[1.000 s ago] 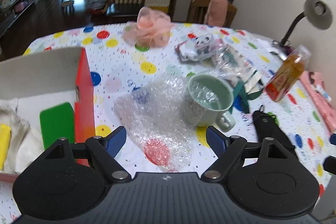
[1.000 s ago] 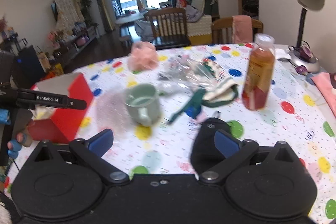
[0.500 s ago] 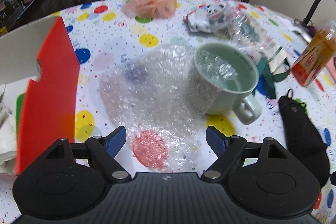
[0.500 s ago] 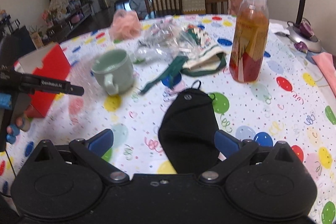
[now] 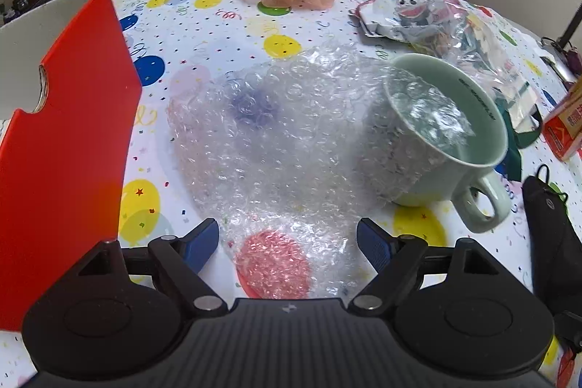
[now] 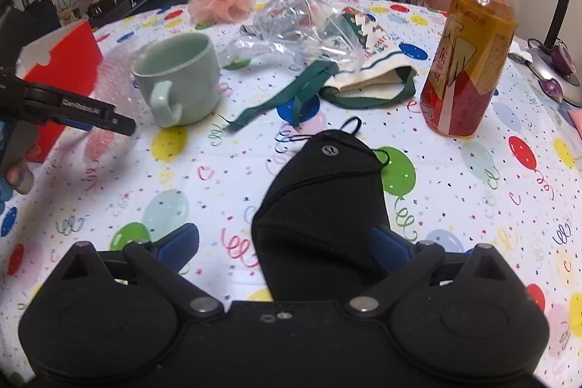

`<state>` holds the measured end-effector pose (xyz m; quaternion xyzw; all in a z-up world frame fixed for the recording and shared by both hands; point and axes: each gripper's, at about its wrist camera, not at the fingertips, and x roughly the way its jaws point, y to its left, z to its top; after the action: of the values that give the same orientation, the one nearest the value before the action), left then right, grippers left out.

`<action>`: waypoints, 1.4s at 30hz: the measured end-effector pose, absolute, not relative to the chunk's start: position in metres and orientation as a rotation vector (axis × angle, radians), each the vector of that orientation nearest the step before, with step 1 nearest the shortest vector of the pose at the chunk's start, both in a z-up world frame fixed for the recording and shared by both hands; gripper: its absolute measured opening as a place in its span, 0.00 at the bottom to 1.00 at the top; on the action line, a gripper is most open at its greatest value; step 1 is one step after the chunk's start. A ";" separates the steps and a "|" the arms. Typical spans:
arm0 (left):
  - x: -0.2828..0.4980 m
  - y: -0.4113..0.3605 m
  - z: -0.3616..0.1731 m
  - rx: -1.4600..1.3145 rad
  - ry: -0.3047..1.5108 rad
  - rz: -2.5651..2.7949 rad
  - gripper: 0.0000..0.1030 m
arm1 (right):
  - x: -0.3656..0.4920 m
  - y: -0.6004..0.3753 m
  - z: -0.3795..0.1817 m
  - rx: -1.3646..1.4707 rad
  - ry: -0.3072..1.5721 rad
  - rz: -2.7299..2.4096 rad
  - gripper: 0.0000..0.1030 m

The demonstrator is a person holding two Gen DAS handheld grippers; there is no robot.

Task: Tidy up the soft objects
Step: 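Grasp the bubble wrap with the left tool while the right tool grasps the black mask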

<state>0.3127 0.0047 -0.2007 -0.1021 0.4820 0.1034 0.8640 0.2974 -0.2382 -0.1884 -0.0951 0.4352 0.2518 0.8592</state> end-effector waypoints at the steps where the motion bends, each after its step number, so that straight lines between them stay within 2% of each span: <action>1: 0.313 0.005 -0.201 -0.217 1.007 0.216 0.81 | 0.300 -0.238 -0.191 -0.203 0.919 0.525 0.93; 4: 0.313 0.005 -0.201 -0.221 1.001 0.217 0.80 | 0.305 -0.239 -0.198 -0.225 0.931 0.510 0.89; 6: 0.312 0.007 -0.201 -0.240 0.996 0.221 0.80 | 0.307 -0.239 -0.203 -0.238 0.944 0.505 0.82; 9: 0.310 0.008 -0.199 -0.240 0.994 0.245 0.69 | 0.309 -0.241 -0.208 -0.247 0.956 0.490 0.75; 13: 0.309 0.012 -0.197 -0.252 1.002 0.271 0.57 | 0.307 -0.242 -0.209 -0.249 0.954 0.493 0.75; 17: 0.309 0.015 -0.196 -0.234 1.007 0.296 0.35 | 0.306 -0.241 -0.209 -0.255 0.952 0.489 0.73; 22: 0.307 0.016 -0.193 -0.225 0.994 0.288 0.16 | 0.303 -0.241 -0.208 -0.269 0.944 0.491 0.67; 25: 0.302 0.015 -0.189 -0.219 0.977 0.286 0.13 | 0.301 -0.241 -0.207 -0.274 0.937 0.492 0.56; 33: 0.288 0.015 -0.168 -0.233 0.933 0.259 0.12 | 0.293 -0.245 -0.196 -0.248 0.921 0.502 0.23; 36: 0.281 0.016 -0.160 -0.243 0.919 0.246 0.12 | 0.289 -0.249 -0.187 -0.222 0.904 0.504 0.17; 42: 0.266 0.019 -0.144 -0.250 0.886 0.224 0.12 | 0.282 -0.256 -0.160 -0.171 0.862 0.515 0.13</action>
<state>0.2665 0.0187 -0.1441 -0.1202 0.4266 0.1079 0.8899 0.2816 -0.2555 -0.1603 -0.0816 0.4128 0.2464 0.8730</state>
